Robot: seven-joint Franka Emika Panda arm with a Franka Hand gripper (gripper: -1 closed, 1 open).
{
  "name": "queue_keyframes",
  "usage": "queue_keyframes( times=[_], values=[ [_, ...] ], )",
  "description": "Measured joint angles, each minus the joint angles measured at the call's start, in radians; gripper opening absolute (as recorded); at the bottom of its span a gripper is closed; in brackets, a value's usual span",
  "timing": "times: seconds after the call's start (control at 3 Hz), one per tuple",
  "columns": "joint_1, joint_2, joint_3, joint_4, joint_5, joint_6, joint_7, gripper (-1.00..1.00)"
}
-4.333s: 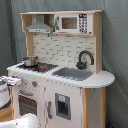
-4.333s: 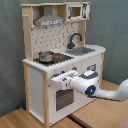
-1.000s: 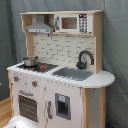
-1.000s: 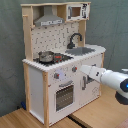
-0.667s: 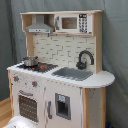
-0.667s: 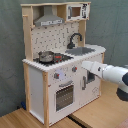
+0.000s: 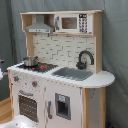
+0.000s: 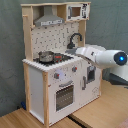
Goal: Play with the kitchen
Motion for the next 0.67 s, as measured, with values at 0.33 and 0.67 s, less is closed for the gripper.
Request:
queue_keyframes(
  times=[0.33,0.67],
  values=[
    [-0.054,0.084,-0.001,0.048,0.008,0.001,-0.026,1.00],
    [-0.090,0.160,0.001,0.096,0.011,0.001,-0.053,1.00]
  ],
)
